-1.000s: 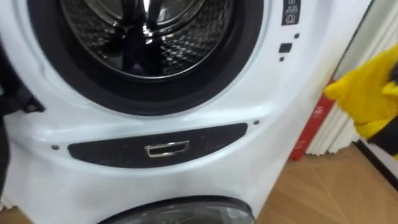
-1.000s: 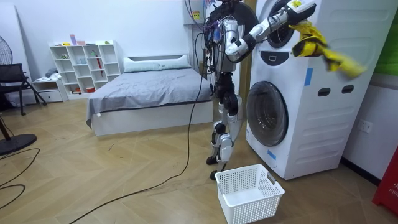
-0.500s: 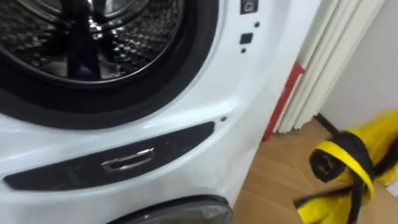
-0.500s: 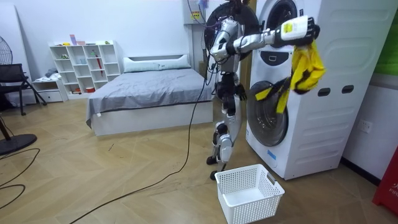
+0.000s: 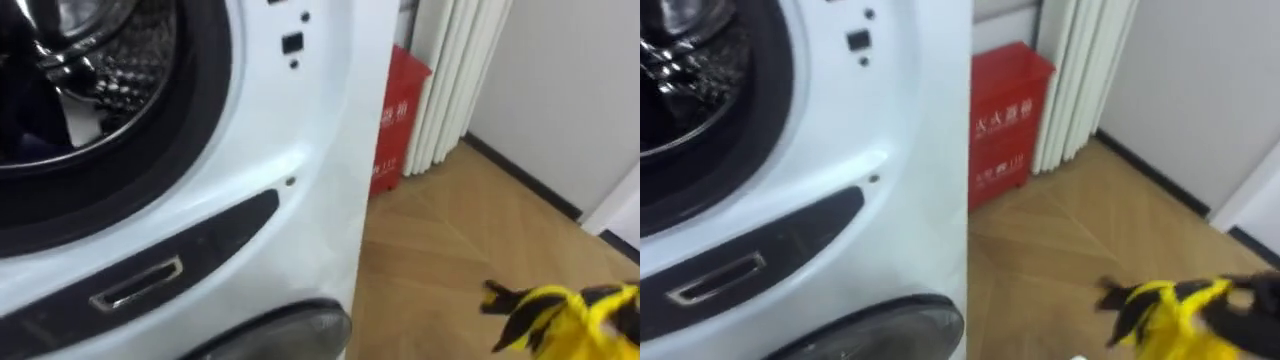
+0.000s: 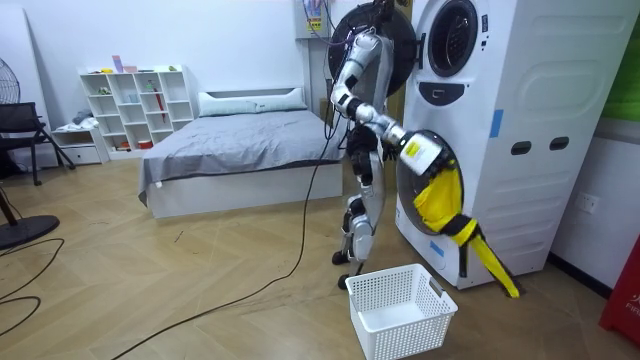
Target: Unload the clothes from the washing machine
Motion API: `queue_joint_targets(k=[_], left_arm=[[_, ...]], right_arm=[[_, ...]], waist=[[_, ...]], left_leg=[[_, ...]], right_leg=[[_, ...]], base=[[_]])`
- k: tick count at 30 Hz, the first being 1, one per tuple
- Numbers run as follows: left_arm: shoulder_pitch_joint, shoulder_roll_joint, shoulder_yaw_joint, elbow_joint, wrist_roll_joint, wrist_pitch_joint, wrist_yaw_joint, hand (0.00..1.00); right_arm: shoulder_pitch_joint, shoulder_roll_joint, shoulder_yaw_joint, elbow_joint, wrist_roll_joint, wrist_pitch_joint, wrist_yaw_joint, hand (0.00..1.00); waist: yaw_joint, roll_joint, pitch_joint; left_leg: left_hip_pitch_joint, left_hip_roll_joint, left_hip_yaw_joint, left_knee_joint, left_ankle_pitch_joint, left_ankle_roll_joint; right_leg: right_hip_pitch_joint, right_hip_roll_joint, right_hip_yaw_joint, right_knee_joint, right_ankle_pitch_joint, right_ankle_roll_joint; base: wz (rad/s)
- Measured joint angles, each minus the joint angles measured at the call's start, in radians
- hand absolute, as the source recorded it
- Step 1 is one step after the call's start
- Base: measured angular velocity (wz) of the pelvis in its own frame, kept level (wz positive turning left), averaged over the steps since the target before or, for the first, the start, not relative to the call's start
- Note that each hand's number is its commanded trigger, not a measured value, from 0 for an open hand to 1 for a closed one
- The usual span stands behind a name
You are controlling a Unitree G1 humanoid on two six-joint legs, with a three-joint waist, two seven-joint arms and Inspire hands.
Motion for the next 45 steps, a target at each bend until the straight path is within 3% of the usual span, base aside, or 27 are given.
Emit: queue_joint_targets(k=[4,5,7,11,13,18,22,27,28,29,30,31,45], left_arm=[[-0.01,-0.033,-0.046,0.061,-0.047,-0.006,0.113,0.0],[-0.015,-0.04,-0.06,0.068,-0.06,-0.007,0.123,0.0],[-0.023,-0.056,-0.075,0.072,-0.074,-0.015,0.154,0.0],[-0.028,-0.056,-0.101,0.071,-0.074,-0.016,0.164,0.0],[-0.039,-0.06,-0.107,0.071,-0.076,-0.016,0.163,0.0],[-0.059,-0.068,-0.119,0.072,-0.125,-0.015,0.181,0.0],[-0.099,-0.073,-0.156,0.076,-0.188,-0.015,0.2,0.0],[-0.154,-0.087,-0.165,0.122,-0.219,-0.028,0.21,0.0],[-0.164,-0.091,-0.166,0.129,-0.221,-0.029,0.214,0.0],[-0.165,-0.091,-0.168,0.129,-0.222,-0.031,0.215,0.0],[-0.167,-0.09,-0.176,0.13,-0.228,-0.035,0.22,0.0],[-0.168,-0.09,-0.183,0.132,-0.229,-0.037,0.223,0.0],[-0.187,-0.091,-0.242,0.148,-0.269,-0.049,0.251,0.0]], right_arm=[[-0.037,0.057,0.102,0.108,0.002,-0.021,-0.019,1.0],[-0.046,0.059,0.111,0.127,0.003,-0.021,-0.02,1.0],[-0.067,0.071,0.114,0.154,0.001,-0.022,-0.019,1.0],[-0.096,0.071,0.113,0.173,-0.004,-0.057,-0.029,1.0],[-0.129,0.071,0.114,0.211,-0.007,-0.066,-0.038,1.0],[-0.192,0.072,0.127,0.33,-0.04,-0.076,-0.037,1.0],[-0.224,0.071,0.155,0.373,-0.04,-0.083,-0.04,1.0],[-0.281,0.071,0.174,0.451,-0.04,-0.096,-0.043,1.0],[-0.289,0.071,0.176,0.465,-0.039,-0.097,-0.046,0.86],[-0.293,0.071,0.18,0.47,-0.038,-0.097,-0.051,0.64],[-0.299,0.071,0.187,0.482,-0.037,-0.101,-0.061,0.29],[-0.306,0.071,0.191,0.498,-0.037,-0.104,-0.066,0.0],[-0.293,0.073,0.225,0.545,-0.009,-0.17,-0.102,0.0]], waist=[[-0.012,0.004,0.0037],[-0.016,0.013,-0.0001],[-0.021,0.027,0.0024],[-0.039,0.053,0.0016],[-0.042,0.07,0.0066],[-0.041,0.086,0.0079],[-0.042,0.101,0.0168],[-0.04,0.11,0.0165],[-0.04,0.111,0.0161],[-0.04,0.112,0.0158],[-0.04,0.112,0.0159],[-0.041,0.112,0.0157],[-0.038,0.116,0.0133]], left_leg=[[-0.01,-0.002,0.026,-0.002,0.0,0.0],[-0.016,-0.001,0.027,-0.001,0.0,0.0],[-0.046,-0.004,0.027,0.001,0.003,0.006],[-0.101,-0.012,0.028,0.006,0.009,0.016],[-0.13,-0.018,0.027,0.007,0.014,0.023],[-0.174,-0.022,0.038,0.011,0.019,0.032],[-0.216,-0.034,0.038,0.015,0.03,0.048],[-0.247,-0.055,0.039,0.005,0.039,0.063],[-0.252,-0.058,0.039,0.003,0.041,0.066],[-0.256,-0.059,0.039,0.002,0.042,0.068],[-0.26,-0.061,0.039,0.0,0.044,0.071],[-0.261,-0.062,0.039,0.0,0.044,0.071],[-0.288,-0.063,0.025,0.004,0.046,0.073]], right_leg=[[-0.03,0.008,0.032,0.012,0.001,0.002],[-0.036,0.007,0.031,0.012,0.002,0.004],[-0.067,0.002,0.031,0.017,0.007,0.012],[-0.126,-0.005,0.034,0.03,0.012,0.019],[-0.163,-0.008,0.043,0.052,0.013,0.023],[-0.219,-0.009,0.04,0.093,0.01,0.027],[-0.269,-0.023,0.03,0.112,0.006,0.033],[-0.322,-0.038,0.028,0.152,-0.003,0.047],[-0.33,-0.037,0.026,0.155,-0.004,0.048],[-0.335,-0.037,0.025,0.156,-0.004,0.048],[-0.34,-0.038,0.025,0.158,-0.003,0.049],[-0.34,-0.038,0.025,0.157,-0.003,0.049],[-0.355,-0.055,0.0,0.154,-0.005,0.051]], base=[[-0.26],[0.0],[0.0],[-0.03],[-0.02],[0.0],[0.07],[0.07],[0.06],[0.05],[0.0],[0.0],[0.03]])
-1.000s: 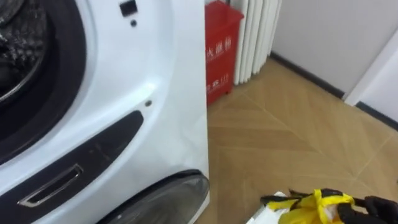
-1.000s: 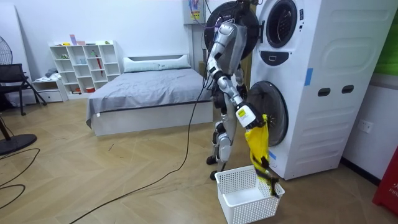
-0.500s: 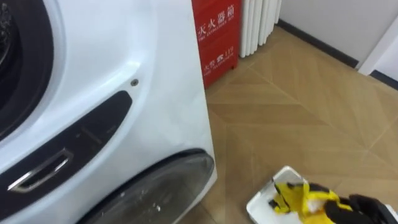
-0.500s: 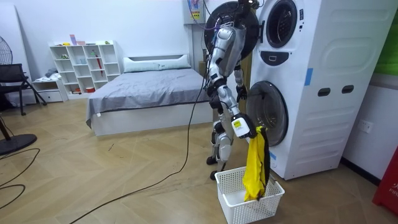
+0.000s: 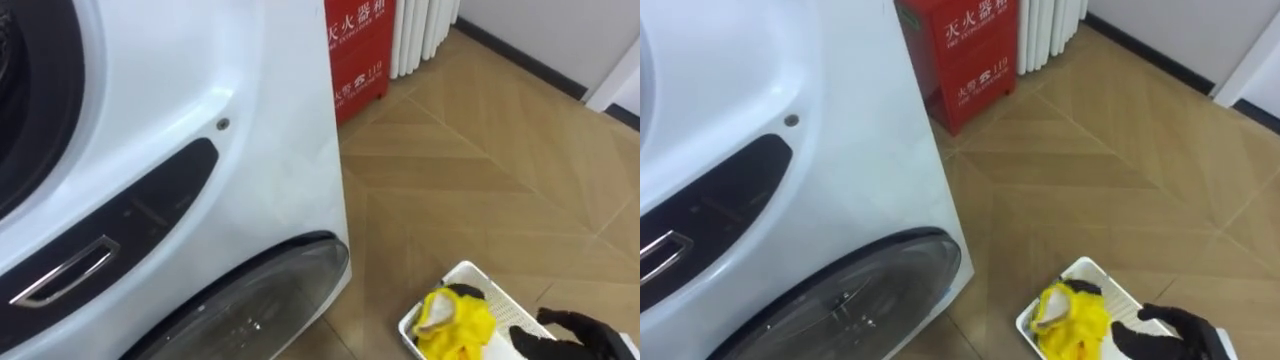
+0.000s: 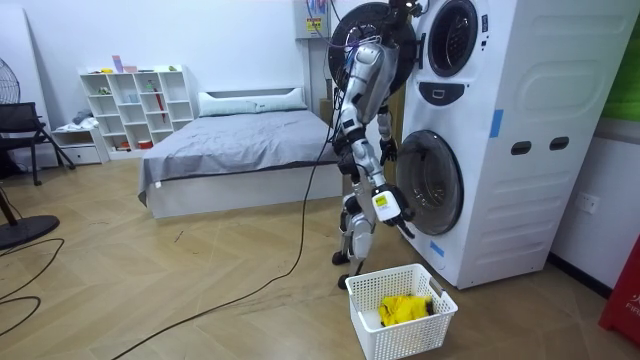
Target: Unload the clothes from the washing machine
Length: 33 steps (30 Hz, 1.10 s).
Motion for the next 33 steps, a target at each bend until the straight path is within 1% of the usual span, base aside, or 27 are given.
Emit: queue_joint_targets(k=[8,11,12,14,15,16,18,20,22,23,25,26,27,28,29,30,31,32,33], left_arm=[[-0.002,0.0,-0.003,-0.003,0.0,-0.001,-0.008,0.0],[0.002,0.0,-0.004,-0.002,0.001,-0.001,-0.012,0.0],[0.005,0.0,0.0,-0.002,0.001,-0.002,-0.017,0.0],[0.006,0.003,0.001,-0.005,0.001,-0.013,-0.023,0.0],[0.006,0.003,0.001,-0.009,0.001,-0.022,-0.025,0.0],[0.005,0.002,0.001,-0.015,0.001,-0.024,-0.027,0.0],[0.005,0.002,0.001,-0.023,0.002,-0.026,-0.032,0.0],[0.014,-0.001,0.0,-0.025,0.002,-0.042,-0.036,0.0],[0.046,-0.003,-0.001,-0.044,0.002,-0.062,-0.048,0.0],[0.047,-0.004,-0.002,-0.051,0.003,-0.068,-0.051,0.0],[0.078,-0.015,-0.001,-0.065,0.016,-0.096,-0.057,0.0],[0.085,-0.018,-0.001,-0.067,0.022,-0.101,-0.058,0.0],[0.098,-0.028,-0.001,-0.072,0.024,-0.107,-0.058,0.0],[0.113,-0.036,-0.001,-0.081,0.03,-0.109,-0.058,0.0],[0.119,-0.038,-0.001,-0.084,0.036,-0.111,-0.058,0.0],[0.131,-0.044,0.0,-0.085,0.036,-0.111,-0.058,0.0],[0.141,-0.052,0.002,-0.085,0.035,-0.111,-0.058,0.0],[0.145,-0.057,0.002,-0.084,0.034,-0.111,-0.058,0.0],[0.156,-0.068,0.003,-0.078,0.032,-0.112,-0.058,0.0]], right_arm=[[0.033,0.001,0.008,-0.011,0.001,0.0,0.006,0.0],[0.052,0.001,0.008,-0.012,0.004,0.0,0.012,0.0],[0.056,0.001,0.008,-0.011,0.002,0.0,0.013,0.0],[0.066,0.001,0.009,-0.008,0.003,0.0,0.024,0.0],[0.08,0.001,0.009,-0.008,0.002,0.001,0.033,0.0],[0.089,0.001,0.01,-0.008,0.0,0.004,0.034,0.0],[0.096,0.001,0.017,-0.008,0.001,0.007,0.033,0.0],[0.103,0.002,0.027,-0.003,-0.003,0.007,0.033,0.0],[0.111,0.005,0.05,0.032,-0.011,0.008,0.033,0.0],[0.117,0.008,0.055,0.038,-0.011,0.009,0.034,0.0],[0.122,0.037,0.061,0.108,-0.021,0.008,0.052,0.0],[0.122,0.046,0.065,0.136,-0.016,0.008,0.057,0.0],[0.123,0.061,0.083,0.187,-0.002,0.01,0.07,0.0],[0.125,0.077,0.104,0.21,0.001,0.015,0.08,0.0],[0.122,0.087,0.114,0.228,0.001,0.019,0.087,0.0],[0.118,0.107,0.125,0.263,0.003,0.021,0.099,0.0],[0.112,0.13,0.124,0.305,0.005,0.022,0.107,0.0],[0.11,0.136,0.126,0.324,0.006,0.023,0.112,0.0],[0.103,0.145,0.133,0.362,0.006,0.027,0.121,0.0]], waist=[[0.0,-0.001,-0.0003],[0.001,-0.003,-0.0009],[0.001,-0.007,0.0009],[0.001,-0.015,0.001],[0.001,-0.021,-0.0005],[0.002,-0.025,-0.0009],[0.006,-0.031,-0.0026],[0.013,-0.038,-0.0046],[0.022,-0.048,-0.0094],[0.025,-0.051,-0.012],[0.044,-0.07,-0.021],[0.051,-0.077,-0.0223],[0.065,-0.092,-0.0256],[0.087,-0.106,-0.0275],[0.09,-0.113,-0.0252],[0.099,-0.124,-0.0264],[0.11,-0.134,-0.0271],[0.114,-0.138,-0.0276],[0.131,-0.141,-0.0298]], left_leg=[[0.002,-0.001,0.0,0.005,0.0,0.001],[0.02,0.0,-0.001,0.005,0.0,0.001],[0.031,-0.001,-0.004,0.005,0.0,0.001],[0.042,-0.002,-0.017,0.005,0.0,0.001],[0.051,-0.003,-0.033,0.005,0.0,0.001],[0.061,-0.003,-0.044,0.004,0.0,0.001],[0.076,-0.003,-0.062,0.001,0.0,0.001],[0.102,-0.002,-0.076,-0.005,0.0,0.0],[0.138,-0.001,-0.107,-0.009,-0.001,-0.001],[0.146,-0.002,-0.117,-0.011,-0.001,-0.001],[0.186,-0.006,-0.153,-0.03,0.0,-0.002],[0.196,-0.006,-0.16,-0.03,0.0,-0.003],[0.215,-0.007,-0.171,-0.03,-0.002,-0.005],[0.229,-0.007,-0.185,-0.031,-0.003,-0.006],[0.238,-0.007,-0.193,-0.032,-0.003,-0.007],[0.249,-0.007,-0.212,-0.033,-0.005,-0.01],[0.261,-0.009,-0.231,-0.036,-0.006,-0.011],[0.266,-0.009,-0.238,-0.038,-0.006,-0.012],[0.278,-0.01,-0.253,-0.041,-0.008,-0.015]], right_leg=[[0.006,-0.003,-0.004,0.003,-0.001,0.002],[0.026,-0.004,-0.006,0.003,-0.003,0.002],[0.038,-0.005,-0.01,0.003,-0.006,0.001],[0.054,-0.011,-0.028,-0.002,-0.012,-0.001],[0.069,-0.016,-0.044,-0.003,-0.016,-0.002],[0.088,-0.017,-0.061,-0.011,-0.018,-0.003],[0.116,-0.019,-0.081,-0.026,-0.018,-0.004],[0.153,-0.02,-0.091,-0.043,-0.017,-0.005],[0.219,-0.026,-0.124,-0.083,-0.017,-0.005],[0.233,-0.028,-0.136,-0.092,-0.017,-0.005],[0.296,-0.032,-0.167,-0.125,-0.017,-0.005],[0.311,-0.032,-0.17,-0.13,-0.018,-0.005],[0.341,-0.034,-0.183,-0.146,-0.018,-0.005],[0.366,-0.038,-0.204,-0.16,-0.018,-0.005],[0.381,-0.038,-0.212,-0.167,-0.018,-0.005],[0.411,-0.04,-0.239,-0.19,-0.018,-0.006],[0.436,-0.041,-0.256,-0.205,-0.017,-0.007],[0.442,-0.041,-0.261,-0.214,-0.016,-0.007],[0.461,-0.041,-0.276,-0.224,-0.016,-0.007]], base=[[0.01],[0.01],[0.11],[0.24],[0.39],[0.39],[0.31],[0.23],[0.34],[0.44],[0.43],[0.36],[0.31],[0.31],[0.42],[0.49],[0.48],[0.39],[0.28]])
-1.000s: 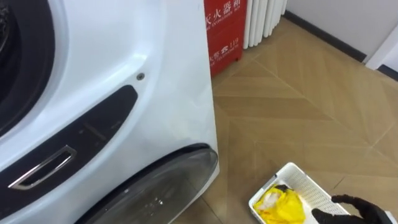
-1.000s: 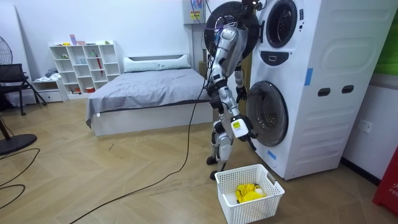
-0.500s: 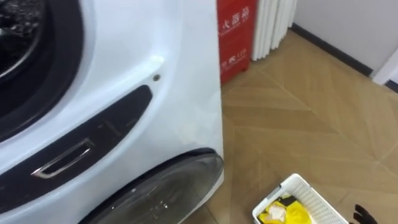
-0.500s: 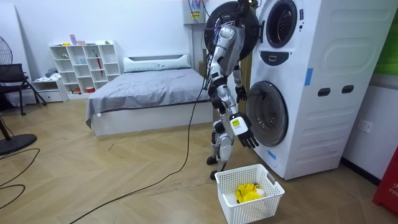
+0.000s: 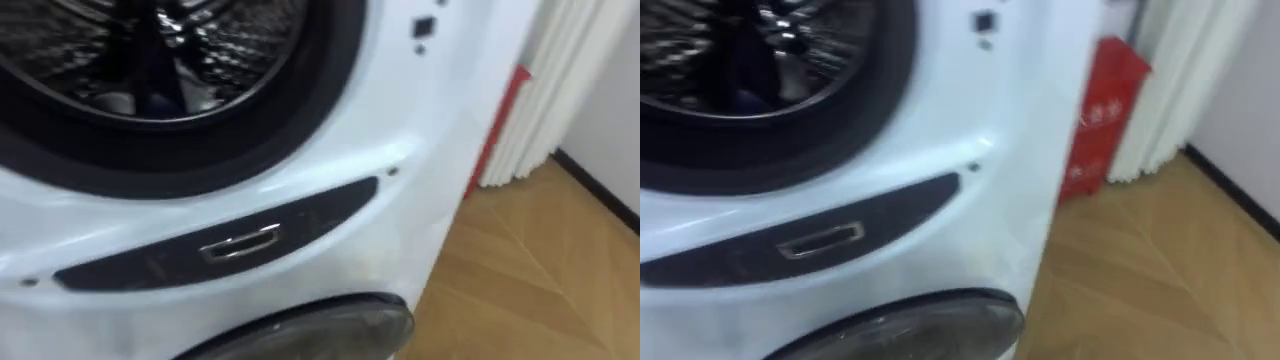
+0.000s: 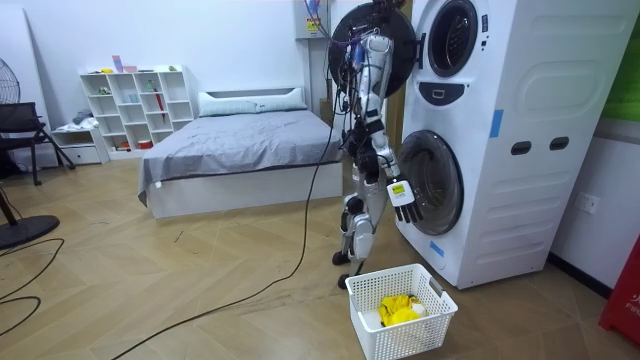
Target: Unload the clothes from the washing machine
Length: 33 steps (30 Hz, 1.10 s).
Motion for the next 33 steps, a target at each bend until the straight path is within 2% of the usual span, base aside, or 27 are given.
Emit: queue_joint_targets(k=[2,4,7,12,18,22,29,33], left_arm=[[0.008,-0.009,0.005,0.015,0.0,-0.001,-0.001,0.0],[0.023,-0.011,0.052,0.034,0.003,-0.008,-0.003,0.0],[0.049,-0.01,0.112,0.037,0.013,-0.013,0.001,0.0],[0.074,-0.017,0.14,0.037,0.018,-0.016,0.0,0.0],[0.085,-0.037,0.158,0.037,0.076,-0.021,-0.017,0.0],[0.083,-0.048,0.156,0.035,0.09,-0.021,-0.021,0.0],[0.086,-0.049,0.157,0.032,0.091,-0.021,-0.022,0.0],[0.086,-0.048,0.177,0.033,0.127,-0.023,-0.017,0.0]], right_arm=[[-0.006,0.007,0.019,0.046,-0.001,0.005,0.004,0.0],[-0.002,0.009,0.029,0.071,-0.004,0.006,0.031,0.0],[-0.002,0.01,0.033,0.112,0.002,0.006,0.042,0.0],[0.0,0.01,0.066,0.151,0.016,0.013,0.041,0.0],[-0.002,0.014,0.079,0.134,-0.018,0.015,0.038,0.0],[-0.003,0.02,0.1,0.133,-0.021,0.016,0.029,0.0],[0.0,0.022,0.109,0.132,-0.021,0.015,0.03,0.0],[0.002,0.028,0.106,0.132,-0.025,0.015,0.033,0.0]], waist=[[0.022,-0.005,0.0023],[0.04,-0.01,0.0065],[0.052,-0.014,0.0105],[0.091,-0.017,0.0136],[0.113,-0.018,0.014],[0.116,-0.018,0.0134],[0.116,-0.025,0.0116],[0.114,-0.035,0.0147]], left_leg=[[0.011,0.0,-0.018,-0.002,-0.002,-0.003],[0.015,0.001,-0.051,-0.004,-0.003,-0.004],[0.032,0.0,-0.077,-0.004,-0.004,-0.007],[0.049,0.0,-0.105,-0.005,-0.005,-0.009],[0.048,-0.002,-0.119,-0.002,-0.006,-0.009],[0.048,-0.003,-0.133,0.002,-0.007,-0.01],[0.052,-0.007,-0.139,0.004,-0.006,-0.01],[0.069,-0.009,-0.144,0.008,-0.007,-0.009]], right_leg=[[0.02,0.001,-0.017,-0.005,0.0,0.0],[0.041,0.001,-0.051,-0.008,0.0,0.0],[0.075,0.001,-0.084,-0.022,0.0,0.0],[0.104,0.004,-0.084,-0.023,0.0,0.0],[0.114,0.003,-0.104,-0.025,0.0,0.0],[0.12,0.003,-0.112,-0.026,0.0,0.0],[0.133,-0.001,-0.134,-0.035,0.0,0.0],[0.154,-0.003,-0.134,-0.037,-0.001,0.001]], base=[[0.31],[0.39],[0.27],[0.15],[0.08],[0.08],[0.04],[0.04]])
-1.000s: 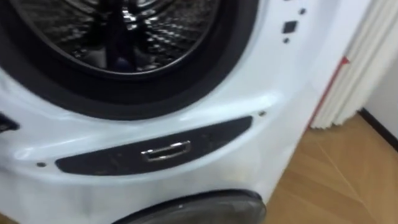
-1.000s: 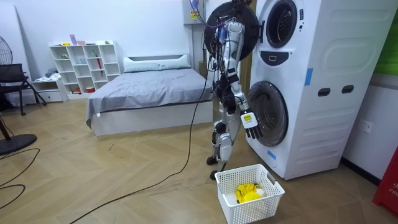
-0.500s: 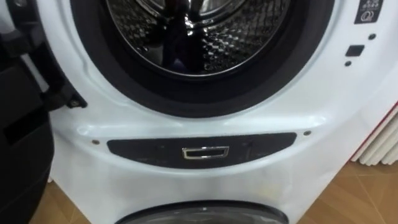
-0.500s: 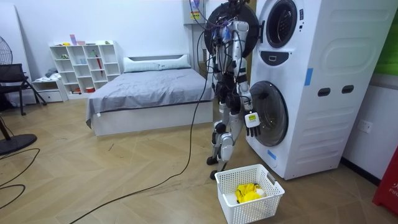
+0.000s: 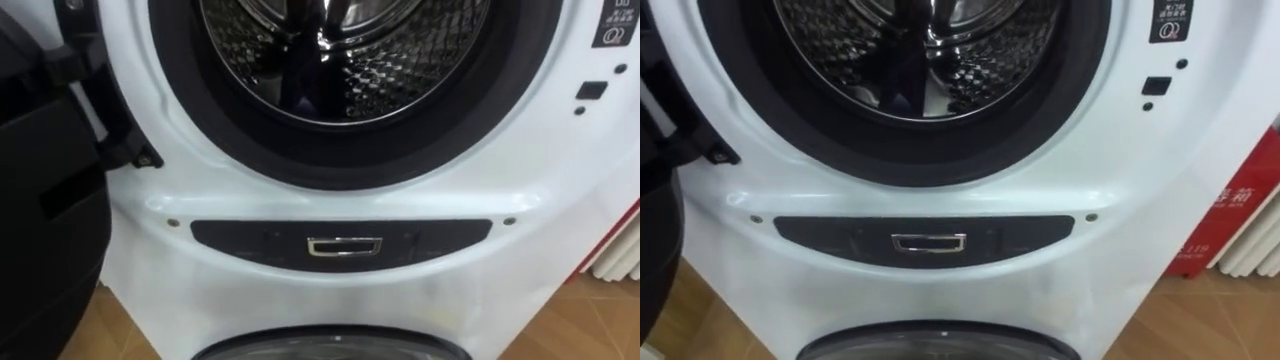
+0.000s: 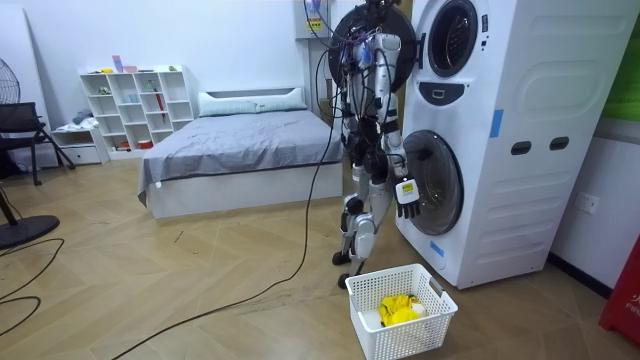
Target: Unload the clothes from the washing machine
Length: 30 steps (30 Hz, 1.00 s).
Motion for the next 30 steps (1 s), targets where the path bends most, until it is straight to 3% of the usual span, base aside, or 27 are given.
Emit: queue_joint_targets(k=[4,8,9,10,11,12,13,14,15,16,18,20,21,22,23,24,25,26,27,28,29,30], left_arm=[[0.0,0.001,0.028,0.002,0.034,0.0,0.005,0.0],[0.017,0.007,0.05,0.002,0.096,0.013,-0.002,0.0],[0.016,0.006,0.06,0.001,0.115,0.02,-0.007,0.0],[0.012,0.005,0.061,-0.018,0.129,0.028,-0.02,0.0],[0.012,0.004,0.061,-0.024,0.13,0.028,-0.025,0.0],[0.003,-0.002,0.065,-0.028,0.131,0.03,-0.032,0.0],[0.002,-0.013,0.079,-0.039,0.13,0.034,-0.044,0.0],[0.008,-0.017,0.08,-0.036,0.13,0.037,-0.047,0.0],[0.008,-0.022,0.075,-0.033,0.125,0.048,-0.061,0.0],[-0.017,-0.02,0.075,-0.033,0.113,0.049,-0.073,0.0],[-0.073,-0.013,0.071,-0.036,0.109,0.047,-0.084,0.0],[-0.134,-0.014,0.049,-0.037,0.077,0.035,-0.092,0.0],[-0.172,-0.015,0.022,-0.046,0.076,0.025,-0.097,0.0],[-0.2,-0.016,0.001,-0.054,0.077,0.023,-0.108,0.0],[-0.214,-0.015,-0.012,-0.057,0.078,0.024,-0.111,0.0],[-0.242,-0.015,-0.042,-0.056,0.078,0.027,-0.113,0.0],[-0.256,-0.016,-0.069,-0.055,0.077,0.03,-0.116,0.0],[-0.257,-0.014,-0.087,-0.055,0.078,0.032,-0.116,0.0],[-0.259,-0.014,-0.114,-0.056,0.082,0.033,-0.121,0.0],[-0.247,-0.014,-0.121,-0.049,0.086,0.031,-0.127,0.0],[-0.237,-0.014,-0.121,-0.039,0.088,0.03,-0.128,0.0],[-0.214,-0.012,-0.121,-0.022,0.081,0.031,-0.128,0.0]], right_arm=[[0.005,0.003,0.001,-0.001,-0.017,-0.001,0.01,0.0],[0.005,0.003,-0.001,-0.003,-0.044,-0.001,0.013,0.0],[0.003,0.002,-0.001,0.0,-0.062,-0.001,0.018,0.0],[-0.003,0.0,-0.003,0.003,-0.077,-0.004,0.02,0.0],[-0.005,-0.001,-0.006,0.003,-0.084,-0.006,0.02,0.0],[-0.006,-0.004,-0.015,0.002,-0.092,-0.015,0.018,0.0],[-0.013,-0.009,-0.025,0.005,-0.106,-0.019,0.015,0.0],[-0.014,-0.011,-0.03,0.006,-0.118,-0.019,0.01,0.0],[-0.022,-0.018,-0.028,0.002,-0.129,-0.021,-0.003,0.0],[-0.026,-0.016,-0.03,0.0,-0.127,-0.02,-0.015,0.0],[-0.034,-0.009,-0.039,-0.006,-0.109,-0.023,-0.014,0.0],[-0.048,-0.01,-0.048,-0.007,-0.109,-0.024,-0.014,0.0],[-0.065,-0.013,-0.052,-0.006,-0.115,-0.023,-0.014,0.0],[-0.083,-0.012,-0.06,-0.006,-0.134,-0.018,-0.014,0.0],[-0.088,-0.01,-0.063,-0.011,-0.136,-0.013,-0.014,0.0],[-0.089,-0.01,-0.072,-0.027,-0.137,-0.008,-0.014,0.0],[-0.098,-0.01,-0.08,-0.036,-0.148,0.003,-0.015,0.0],[-0.099,-0.009,-0.08,-0.04,-0.157,0.006,-0.016,0.0],[-0.103,-0.009,-0.08,-0.044,-0.162,0.007,-0.014,0.0],[-0.101,-0.008,-0.08,-0.044,-0.163,0.007,-0.013,0.0],[-0.102,-0.007,-0.079,-0.044,-0.162,0.008,-0.012,0.0],[-0.096,-0.008,-0.075,-0.044,-0.157,0.008,-0.012,0.0]], waist=[[0.009,-0.002,0.003],[0.027,0.006,-0.0008],[0.034,0.006,-0.0013],[0.035,0.012,-0.0046],[0.035,0.014,-0.0072],[0.03,0.013,-0.0116],[0.036,0.023,-0.0039],[0.034,0.031,-0.0033],[0.019,0.057,-0.0068],[-0.011,0.064,-0.0042],[-0.042,0.062,-0.0033],[-0.058,0.074,-0.0025],[-0.057,0.087,-0.005],[-0.052,0.095,-0.0021],[-0.053,0.095,-0.0016],[-0.05,0.094,-0.0015],[-0.047,0.094,-0.0014],[-0.046,0.093,-0.0007],[-0.046,0.09,0.0002],[-0.041,0.077,0.004],[-0.037,0.072,0.0015],[-0.032,0.067,-0.0024]], left_leg=[[-0.01,0.012,0.008,0.044,-0.023,-0.001],[-0.084,0.047,0.009,0.223,-0.084,-0.026],[-0.132,0.054,-0.001,0.307,-0.088,-0.033],[-0.181,0.059,-0.043,0.38,-0.088,-0.036],[-0.202,0.06,-0.062,0.4,-0.086,-0.043],[-0.227,0.067,-0.084,0.428,-0.084,-0.065],[-0.246,0.102,-0.074,0.541,-0.093,-0.067],[-0.243,0.12,-0.064,0.618,-0.093,-0.071],[-0.219,0.149,-0.062,0.754,-0.092,-0.078],[-0.187,0.163,-0.072,0.821,-0.077,-0.098],[-0.11,0.176,-0.099,0.792,-0.051,-0.132],[-0.031,0.207,-0.148,0.683,-0.05,-0.145],[0.024,0.232,-0.155,0.562,-0.073,-0.157],[0.07,0.243,-0.153,0.433,-0.151,-0.176],[0.085,0.243,-0.149,0.372,-0.179,-0.175],[0.101,0.239,-0.133,0.266,-0.211,-0.175],[0.101,0.229,-0.122,0.192,-0.221,-0.163],[0.099,0.219,-0.121,0.167,-0.222,-0.162],[0.086,0.192,-0.122,0.134,-0.223,-0.156],[0.073,0.16,-0.119,0.132,-0.209,-0.123],[0.065,0.146,-0.115,0.131,-0.2,-0.107],[0.056,0.117,-0.1,0.129,-0.184,-0.078]], right_leg=[[-0.007,0.008,0.006,0.003,-0.001,-0.001],[-0.019,0.039,0.023,0.027,-0.019,-0.033],[-0.033,0.048,0.027,0.035,-0.017,-0.04],[-0.048,0.06,0.025,0.034,-0.012,-0.049],[-0.059,0.063,0.022,0.035,-0.011,-0.053],[-0.079,0.059,0.005,0.033,-0.004,-0.067],[-0.095,0.066,-0.02,0.049,-0.007,-0.08],[-0.097,0.075,-0.028,0.059,-0.006,-0.085],[-0.098,0.093,-0.044,0.068,-0.007,-0.094],[-0.105,0.098,-0.066,0.081,-0.008,-0.099],[-0.129,0.095,-0.088,0.109,-0.005,-0.104],[-0.17,0.095,-0.129,0.143,-0.002,-0.105],[-0.214,0.095,-0.147,0.182,-0.002,-0.105],[-0.25,0.088,-0.156,0.219,0.007,-0.103],[-0.271,0.081,-0.163,0.232,0.012,-0.1],[-0.312,0.065,-0.166,0.249,0.033,-0.093],[-0.342,0.049,-0.163,0.241,0.067,-0.085],[-0.355,0.04,-0.16,0.235,0.085,-0.078],[-0.369,0.022,-0.145,0.209,0.124,-0.06],[-0.373,0.003,-0.105,0.182,0.164,-0.038],[-0.372,-0.008,-0.088,0.163,0.187,-0.029],[-0.366,-0.017,-0.053,0.123,0.232,-0.005]], base=[[-0.05],[-0.2],[-0.27],[-0.26],[-0.17],[-0.34],[-0.51],[-0.76],[-0.43],[-0.17],[0.28],[0.41],[0.25],[0.23],[0.26],[0.35],[0.33],[0.29],[0.15],[0.08],[-0.07],[-0.05]])
